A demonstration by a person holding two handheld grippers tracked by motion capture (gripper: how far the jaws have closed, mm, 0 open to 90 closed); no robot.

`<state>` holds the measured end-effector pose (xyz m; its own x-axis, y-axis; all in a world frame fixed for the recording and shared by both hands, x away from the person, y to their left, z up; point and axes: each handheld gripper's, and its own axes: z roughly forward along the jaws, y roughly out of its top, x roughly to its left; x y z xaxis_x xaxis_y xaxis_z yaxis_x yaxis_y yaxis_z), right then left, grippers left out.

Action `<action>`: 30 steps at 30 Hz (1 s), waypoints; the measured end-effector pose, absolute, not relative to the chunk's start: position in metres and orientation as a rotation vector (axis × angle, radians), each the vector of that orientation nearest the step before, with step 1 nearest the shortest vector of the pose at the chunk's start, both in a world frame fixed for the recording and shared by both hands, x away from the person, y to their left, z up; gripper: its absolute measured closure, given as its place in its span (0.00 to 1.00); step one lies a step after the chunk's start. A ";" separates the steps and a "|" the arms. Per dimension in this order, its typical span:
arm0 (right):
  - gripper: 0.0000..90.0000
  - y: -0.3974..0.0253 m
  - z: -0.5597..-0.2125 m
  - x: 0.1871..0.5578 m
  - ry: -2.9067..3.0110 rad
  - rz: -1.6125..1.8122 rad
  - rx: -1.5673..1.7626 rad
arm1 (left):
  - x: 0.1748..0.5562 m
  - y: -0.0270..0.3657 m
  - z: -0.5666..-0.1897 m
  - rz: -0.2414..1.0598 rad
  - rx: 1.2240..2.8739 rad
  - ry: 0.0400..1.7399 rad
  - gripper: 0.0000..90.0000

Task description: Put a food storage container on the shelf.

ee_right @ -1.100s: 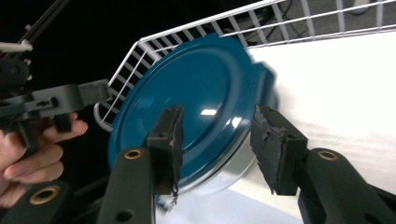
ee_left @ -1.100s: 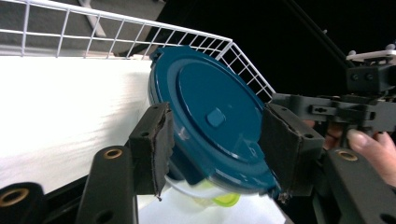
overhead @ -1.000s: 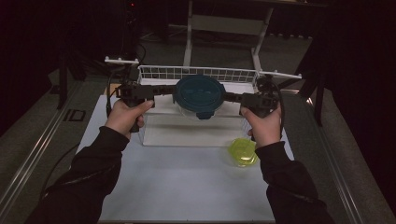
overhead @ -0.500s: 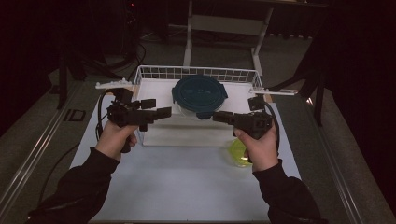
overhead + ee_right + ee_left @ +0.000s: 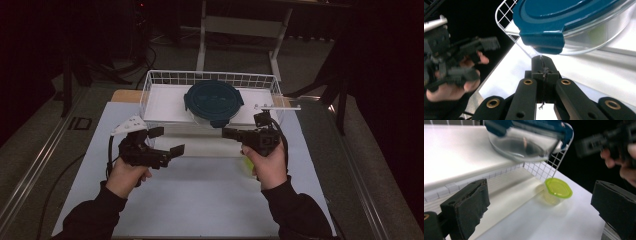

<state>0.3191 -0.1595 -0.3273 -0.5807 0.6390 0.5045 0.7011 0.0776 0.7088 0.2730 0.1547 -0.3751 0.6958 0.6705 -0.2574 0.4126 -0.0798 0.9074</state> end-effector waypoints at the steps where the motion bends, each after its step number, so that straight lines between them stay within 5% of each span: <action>1: 1.00 -0.159 -0.327 0.320 -2.256 -1.553 -1.408 | 0.270 0.153 -0.379 0.282 1.706 0.870 0.02; 18: 1.00 -0.143 -0.330 0.342 -2.248 -1.549 -1.435 | 0.244 0.137 -0.449 0.329 1.726 0.859 0.02; 30: 1.00 -0.137 -0.330 0.357 -2.242 -1.550 -1.475 | 0.242 0.135 -0.454 0.370 1.730 0.835 0.02</action>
<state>0.3572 -0.1366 -0.3297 -0.5466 0.6670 0.5064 0.7095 0.0476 0.7031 0.2415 0.1351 -0.4537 0.7002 0.6945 -0.1655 0.3444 -0.1255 0.9304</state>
